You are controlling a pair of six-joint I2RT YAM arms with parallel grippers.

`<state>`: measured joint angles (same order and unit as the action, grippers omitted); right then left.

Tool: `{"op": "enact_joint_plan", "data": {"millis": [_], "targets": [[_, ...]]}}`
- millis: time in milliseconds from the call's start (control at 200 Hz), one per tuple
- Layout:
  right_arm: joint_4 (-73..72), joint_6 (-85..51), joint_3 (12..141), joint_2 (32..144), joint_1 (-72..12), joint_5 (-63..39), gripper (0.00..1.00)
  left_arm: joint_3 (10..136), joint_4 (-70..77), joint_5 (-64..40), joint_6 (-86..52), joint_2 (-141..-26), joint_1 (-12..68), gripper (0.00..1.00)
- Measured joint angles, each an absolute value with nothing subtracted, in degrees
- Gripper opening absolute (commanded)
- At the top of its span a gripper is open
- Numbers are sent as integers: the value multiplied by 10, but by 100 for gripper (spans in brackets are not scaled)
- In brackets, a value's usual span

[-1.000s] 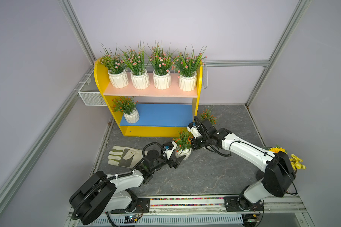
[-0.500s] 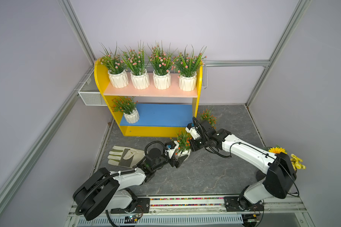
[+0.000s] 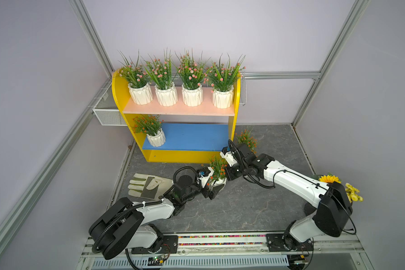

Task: Place the baby's breath potted plants on the rack by color
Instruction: Pick up the baby's breath potted plant from the center of the board.

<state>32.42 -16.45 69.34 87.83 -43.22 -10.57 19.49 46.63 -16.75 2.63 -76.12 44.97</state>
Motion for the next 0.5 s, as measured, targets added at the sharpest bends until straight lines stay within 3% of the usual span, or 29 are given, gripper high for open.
{"op": "enact_joint_plan", "data": {"millis": [325, 500], "targets": [[316, -165, 693, 875, -443, -134, 11, 201, 459, -164, 24, -762, 451, 99], [315, -165, 693, 871, -443, -132, 12, 202, 459, -164, 22, -762, 451, 81]]}}
